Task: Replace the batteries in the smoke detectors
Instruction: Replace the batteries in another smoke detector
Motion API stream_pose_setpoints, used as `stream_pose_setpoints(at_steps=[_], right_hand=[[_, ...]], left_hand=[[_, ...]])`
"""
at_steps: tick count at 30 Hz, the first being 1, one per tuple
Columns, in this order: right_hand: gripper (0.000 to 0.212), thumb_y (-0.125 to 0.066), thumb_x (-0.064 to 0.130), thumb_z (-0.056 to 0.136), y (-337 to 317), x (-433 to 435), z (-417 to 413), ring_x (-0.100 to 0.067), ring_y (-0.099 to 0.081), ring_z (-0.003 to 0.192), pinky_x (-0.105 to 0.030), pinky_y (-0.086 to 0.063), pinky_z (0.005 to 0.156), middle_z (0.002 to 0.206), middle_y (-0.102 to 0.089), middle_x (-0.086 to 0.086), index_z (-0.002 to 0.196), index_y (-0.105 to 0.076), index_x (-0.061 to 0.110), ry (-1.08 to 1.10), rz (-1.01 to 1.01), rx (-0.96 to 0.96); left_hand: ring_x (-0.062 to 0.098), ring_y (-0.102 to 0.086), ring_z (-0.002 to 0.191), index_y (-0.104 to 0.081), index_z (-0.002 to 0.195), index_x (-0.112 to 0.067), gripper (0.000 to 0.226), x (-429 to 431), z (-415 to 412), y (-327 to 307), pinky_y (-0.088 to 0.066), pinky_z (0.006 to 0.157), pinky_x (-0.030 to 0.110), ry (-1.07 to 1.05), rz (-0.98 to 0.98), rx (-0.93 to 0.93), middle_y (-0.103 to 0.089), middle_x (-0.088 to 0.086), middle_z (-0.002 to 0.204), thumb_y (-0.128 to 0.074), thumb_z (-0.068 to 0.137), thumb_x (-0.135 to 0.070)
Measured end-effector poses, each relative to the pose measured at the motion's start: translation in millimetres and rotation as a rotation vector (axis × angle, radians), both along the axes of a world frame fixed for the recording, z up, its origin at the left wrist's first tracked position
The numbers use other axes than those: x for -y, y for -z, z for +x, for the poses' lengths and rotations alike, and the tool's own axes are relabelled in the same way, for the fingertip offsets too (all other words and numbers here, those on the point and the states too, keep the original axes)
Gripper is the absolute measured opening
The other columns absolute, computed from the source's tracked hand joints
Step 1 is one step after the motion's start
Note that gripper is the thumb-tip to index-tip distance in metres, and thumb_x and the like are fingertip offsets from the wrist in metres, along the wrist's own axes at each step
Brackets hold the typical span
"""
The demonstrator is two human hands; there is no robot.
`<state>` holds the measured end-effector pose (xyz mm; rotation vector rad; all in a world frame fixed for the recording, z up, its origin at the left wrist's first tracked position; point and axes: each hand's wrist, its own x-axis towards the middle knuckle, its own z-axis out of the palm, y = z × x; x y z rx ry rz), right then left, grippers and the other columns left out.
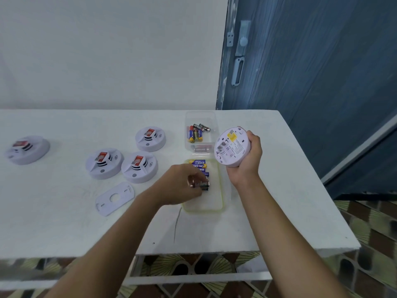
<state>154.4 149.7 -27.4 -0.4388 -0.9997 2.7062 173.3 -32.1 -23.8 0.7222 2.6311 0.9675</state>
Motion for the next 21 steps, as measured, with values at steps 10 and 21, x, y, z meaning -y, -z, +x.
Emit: stream_pose_setpoints(at_steps=[10,21], right_hand=[[0.026,-0.044,0.035,0.097,7,7,2,-0.019,-0.06,0.086,-0.031,-0.048,0.075,0.088,-0.066,0.0,0.095,-0.066,0.02,-0.018,-0.029,-0.029],[0.028,-0.049,0.04,0.09,16,8,-3,-0.023,-0.06,0.091,-0.035,-0.048,0.082,0.091,-0.068,-0.001,0.098,-0.068,0.021,-0.039,0.007,-0.032]], left_hand=[[0.007,-0.049,0.08,-0.07,0.097,-0.018,0.021,1,2,24,-0.034,0.069,0.003,0.101,-0.139,-0.131,-0.056,-0.009,0.095,-0.071,0.076,-0.013],[0.006,-0.053,0.075,-0.073,0.089,-0.021,0.01,0,-4,30,-0.04,0.072,0.016,0.101,-0.072,-0.204,-0.062,-0.009,0.088,-0.074,0.079,-0.022]])
